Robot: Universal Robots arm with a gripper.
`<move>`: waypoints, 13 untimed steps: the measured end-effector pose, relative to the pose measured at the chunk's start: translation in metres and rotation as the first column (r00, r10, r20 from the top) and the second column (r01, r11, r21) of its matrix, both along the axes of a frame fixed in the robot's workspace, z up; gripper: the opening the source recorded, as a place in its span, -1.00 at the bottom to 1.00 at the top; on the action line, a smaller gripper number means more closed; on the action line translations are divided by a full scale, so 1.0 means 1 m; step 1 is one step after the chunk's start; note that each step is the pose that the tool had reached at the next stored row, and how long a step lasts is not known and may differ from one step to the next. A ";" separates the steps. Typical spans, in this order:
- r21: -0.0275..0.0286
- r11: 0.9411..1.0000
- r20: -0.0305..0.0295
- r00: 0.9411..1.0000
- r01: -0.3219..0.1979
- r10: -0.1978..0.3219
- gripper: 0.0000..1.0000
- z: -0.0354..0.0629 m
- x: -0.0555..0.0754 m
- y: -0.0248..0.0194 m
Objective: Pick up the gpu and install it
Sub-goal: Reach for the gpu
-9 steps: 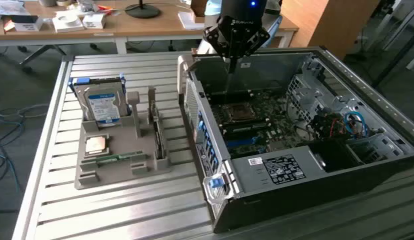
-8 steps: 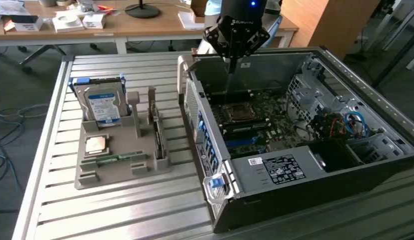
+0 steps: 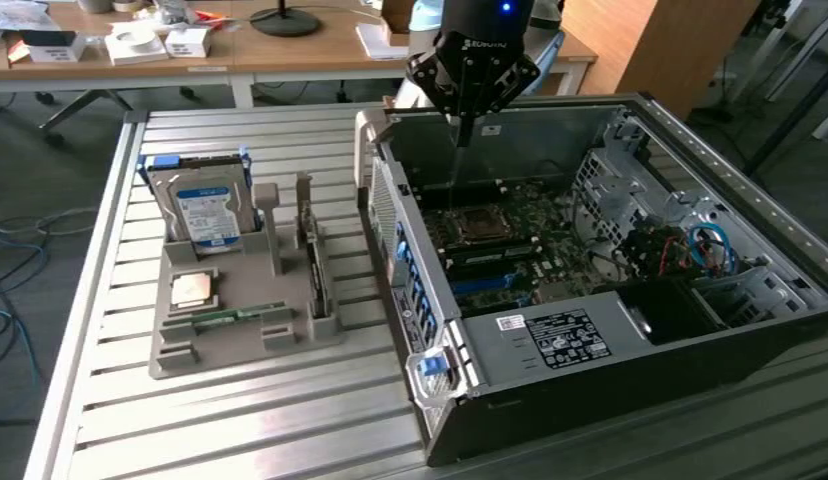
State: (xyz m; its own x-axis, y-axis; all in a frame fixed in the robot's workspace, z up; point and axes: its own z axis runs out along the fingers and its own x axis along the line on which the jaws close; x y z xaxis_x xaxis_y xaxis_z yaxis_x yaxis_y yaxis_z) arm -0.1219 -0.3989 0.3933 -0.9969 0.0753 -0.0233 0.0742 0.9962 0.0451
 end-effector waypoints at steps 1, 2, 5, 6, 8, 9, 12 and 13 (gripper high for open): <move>0.000 1.000 0.000 1.000 0.000 0.000 -0.79 0.0000 0.000 0.0000; 0.000 1.000 0.000 1.000 0.000 0.000 -0.79 0.0000 0.000 0.0000; 0.000 1.000 0.000 1.000 0.000 0.000 -0.79 -0.0001 -0.001 0.0000; 0.000 1.000 0.000 1.000 0.000 0.000 -0.79 -0.0001 -0.003 0.0000; 0.000 1.000 0.000 1.000 0.000 0.000 -0.79 0.0000 -0.006 0.0000; 0.000 1.000 0.000 1.000 0.000 0.000 -0.79 0.0000 -0.007 0.0000; 0.000 1.000 0.000 1.000 0.000 0.000 -0.79 -0.0001 -0.013 0.0000; 0.000 1.000 0.000 1.000 0.000 0.000 -0.79 -0.0001 -0.016 0.0000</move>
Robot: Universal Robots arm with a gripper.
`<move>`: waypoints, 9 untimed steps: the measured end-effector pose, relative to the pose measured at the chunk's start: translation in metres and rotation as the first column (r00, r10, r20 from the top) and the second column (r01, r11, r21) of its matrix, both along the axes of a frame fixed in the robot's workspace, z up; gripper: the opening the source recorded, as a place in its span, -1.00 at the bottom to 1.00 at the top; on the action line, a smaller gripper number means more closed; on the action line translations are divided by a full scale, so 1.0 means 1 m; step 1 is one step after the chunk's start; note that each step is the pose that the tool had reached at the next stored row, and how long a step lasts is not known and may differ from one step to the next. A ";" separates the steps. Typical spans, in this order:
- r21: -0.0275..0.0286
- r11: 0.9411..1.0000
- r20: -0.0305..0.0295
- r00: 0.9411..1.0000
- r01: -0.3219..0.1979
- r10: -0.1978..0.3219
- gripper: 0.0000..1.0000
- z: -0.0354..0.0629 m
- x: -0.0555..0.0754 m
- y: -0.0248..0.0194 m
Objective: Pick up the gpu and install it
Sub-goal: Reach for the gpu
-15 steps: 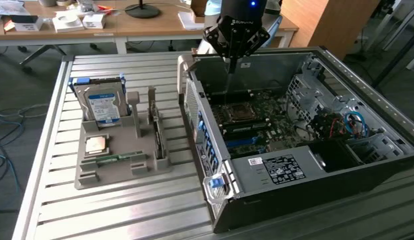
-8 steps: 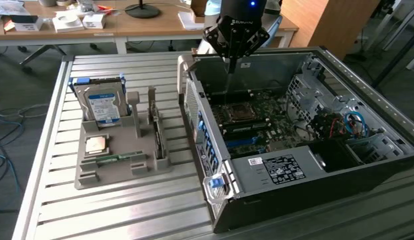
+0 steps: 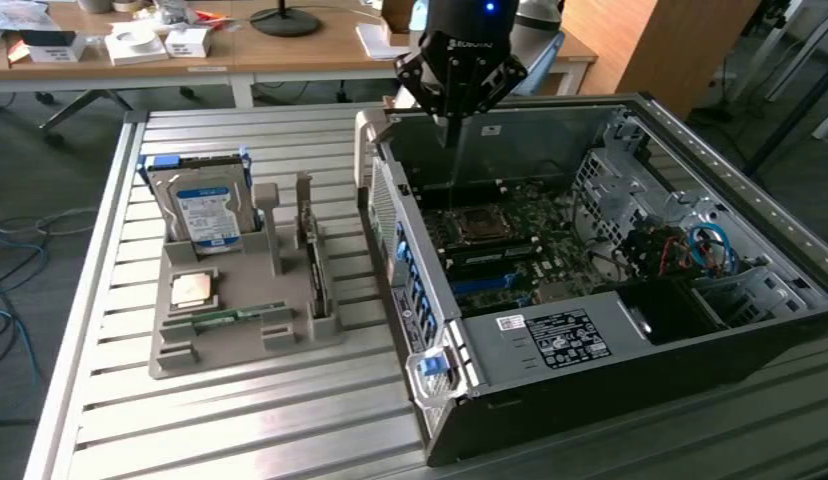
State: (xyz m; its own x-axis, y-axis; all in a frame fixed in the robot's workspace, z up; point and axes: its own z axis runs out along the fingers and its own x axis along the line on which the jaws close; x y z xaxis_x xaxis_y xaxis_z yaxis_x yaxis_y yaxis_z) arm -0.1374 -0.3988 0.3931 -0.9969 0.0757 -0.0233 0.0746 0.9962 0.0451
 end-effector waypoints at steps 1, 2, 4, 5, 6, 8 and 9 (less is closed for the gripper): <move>0.000 1.000 0.000 1.000 0.000 0.000 -0.79 0.0000 -0.002 0.0000; 0.000 1.000 0.000 1.000 0.000 0.000 -0.79 0.0000 -0.004 0.0000; 0.000 1.000 0.000 1.000 0.001 -0.001 -0.79 -0.0001 -0.008 0.0000; 0.000 1.000 0.000 1.000 0.001 -0.001 -0.79 -0.0001 -0.009 0.0000; 0.000 1.000 0.000 1.000 0.001 -0.001 -0.79 -0.0001 -0.011 0.0000; 0.000 1.000 0.000 1.000 0.001 -0.001 -0.79 -0.0001 -0.014 0.0000; 0.000 1.000 0.000 1.000 0.001 -0.001 -0.79 -0.0001 -0.016 0.0000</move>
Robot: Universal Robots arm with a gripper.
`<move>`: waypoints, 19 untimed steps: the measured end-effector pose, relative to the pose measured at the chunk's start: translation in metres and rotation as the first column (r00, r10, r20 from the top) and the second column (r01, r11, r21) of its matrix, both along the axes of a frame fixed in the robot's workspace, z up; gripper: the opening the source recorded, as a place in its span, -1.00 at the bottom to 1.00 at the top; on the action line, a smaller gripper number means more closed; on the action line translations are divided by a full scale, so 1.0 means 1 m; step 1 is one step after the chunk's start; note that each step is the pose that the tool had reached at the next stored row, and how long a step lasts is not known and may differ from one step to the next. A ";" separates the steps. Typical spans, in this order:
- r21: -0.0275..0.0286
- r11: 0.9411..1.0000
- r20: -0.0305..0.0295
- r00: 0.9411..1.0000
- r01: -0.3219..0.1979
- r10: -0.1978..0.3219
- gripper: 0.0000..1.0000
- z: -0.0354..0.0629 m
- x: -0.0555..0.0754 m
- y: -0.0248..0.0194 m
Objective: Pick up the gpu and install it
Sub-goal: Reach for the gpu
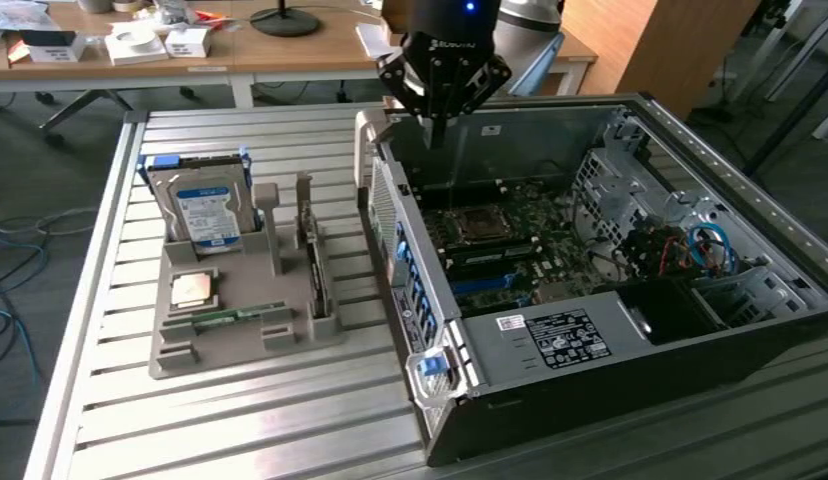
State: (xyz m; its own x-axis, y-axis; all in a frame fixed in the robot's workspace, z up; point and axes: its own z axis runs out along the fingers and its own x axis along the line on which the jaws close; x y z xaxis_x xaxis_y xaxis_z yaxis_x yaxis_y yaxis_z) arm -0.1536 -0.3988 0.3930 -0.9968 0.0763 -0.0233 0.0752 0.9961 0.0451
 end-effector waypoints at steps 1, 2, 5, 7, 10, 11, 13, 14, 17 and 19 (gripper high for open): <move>0.000 1.000 0.000 1.000 0.000 0.000 -0.79 0.0000 -0.002 0.0000; 0.000 1.000 0.000 1.000 0.000 0.000 -0.79 0.0000 -0.003 0.0000; 0.000 1.000 0.000 1.000 0.000 0.000 -0.79 -0.0001 -0.009 0.0000; 0.000 1.000 0.000 1.000 0.000 0.000 -0.79 -0.0001 -0.012 0.0001; 0.000 1.000 0.000 1.000 0.000 0.000 -0.79 -0.0001 -0.018 0.0001; 0.000 1.000 0.000 1.000 0.000 0.000 -0.79 -0.0001 -0.020 0.0001; 0.000 1.000 0.000 1.000 0.000 0.000 -0.79 -0.0002 -0.023 0.0001; 0.000 1.000 0.000 1.000 0.000 0.000 -0.79 -0.0002 -0.025 0.0002; 0.000 1.000 0.000 1.000 0.000 0.000 -0.79 -0.0002 -0.030 0.0002; 0.000 1.000 0.000 1.000 0.000 0.000 -0.79 -0.0002 -0.034 0.0002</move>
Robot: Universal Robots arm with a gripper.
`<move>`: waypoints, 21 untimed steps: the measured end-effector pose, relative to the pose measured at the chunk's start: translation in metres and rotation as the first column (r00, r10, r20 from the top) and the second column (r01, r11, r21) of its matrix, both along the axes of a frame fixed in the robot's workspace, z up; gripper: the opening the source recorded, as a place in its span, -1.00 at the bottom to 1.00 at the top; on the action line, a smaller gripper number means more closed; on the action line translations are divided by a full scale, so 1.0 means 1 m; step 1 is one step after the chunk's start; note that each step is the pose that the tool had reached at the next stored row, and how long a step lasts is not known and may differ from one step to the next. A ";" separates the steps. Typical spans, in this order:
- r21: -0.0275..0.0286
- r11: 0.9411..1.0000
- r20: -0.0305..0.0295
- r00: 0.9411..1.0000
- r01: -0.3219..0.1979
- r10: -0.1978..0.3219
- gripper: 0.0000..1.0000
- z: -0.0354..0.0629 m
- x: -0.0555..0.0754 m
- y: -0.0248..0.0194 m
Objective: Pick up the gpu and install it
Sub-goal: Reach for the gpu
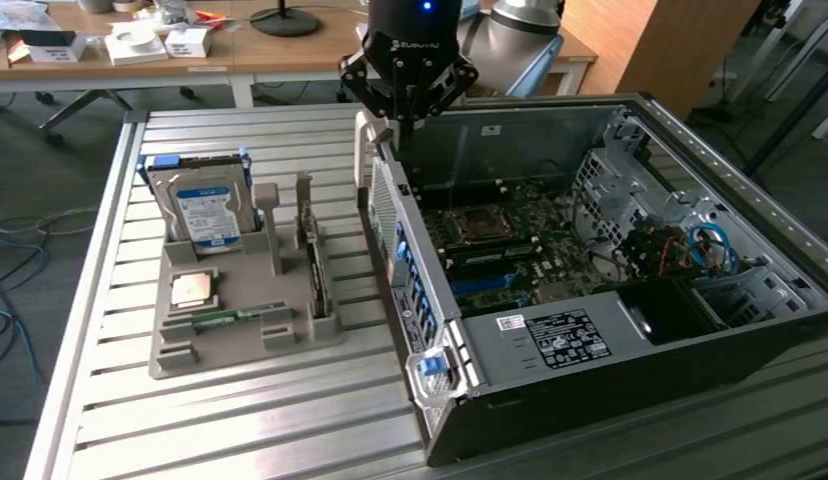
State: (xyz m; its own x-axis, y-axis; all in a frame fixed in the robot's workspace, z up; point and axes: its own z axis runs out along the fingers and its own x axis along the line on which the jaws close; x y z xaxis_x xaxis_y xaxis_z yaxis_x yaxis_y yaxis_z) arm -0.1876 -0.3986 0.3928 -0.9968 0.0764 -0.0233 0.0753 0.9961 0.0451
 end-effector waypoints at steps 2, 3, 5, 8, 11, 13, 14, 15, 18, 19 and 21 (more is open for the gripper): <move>0.000 1.000 0.000 1.000 0.000 0.000 -0.79 0.0000 -0.003 0.0000; 0.000 1.000 0.000 1.000 0.000 0.000 -0.79 0.0000 -0.005 0.0001; 0.000 1.000 0.000 1.000 0.000 0.000 -0.79 0.0000 -0.009 0.0001; 0.000 1.000 0.000 1.000 0.000 0.000 -0.79 -0.0001 -0.014 0.0001; 0.000 1.000 0.000 1.000 0.000 0.000 -0.79 -0.0001 -0.019 0.0001; 0.000 1.000 0.000 1.000 0.000 0.000 -0.79 -0.0001 -0.022 0.0001; 0.000 1.000 0.000 1.000 0.000 0.000 -0.79 -0.0001 -0.023 0.0001; 0.000 1.000 0.000 1.000 0.000 0.000 -0.79 -0.0001 -0.025 0.0001; 0.000 1.000 0.000 1.000 0.000 0.000 -0.79 -0.0001 -0.028 0.0001; 0.000 1.000 0.000 1.000 0.000 0.000 -0.79 -0.0001 -0.030 0.0001; 0.000 1.000 0.000 1.000 0.000 0.000 -0.79 -0.0002 -0.032 0.0001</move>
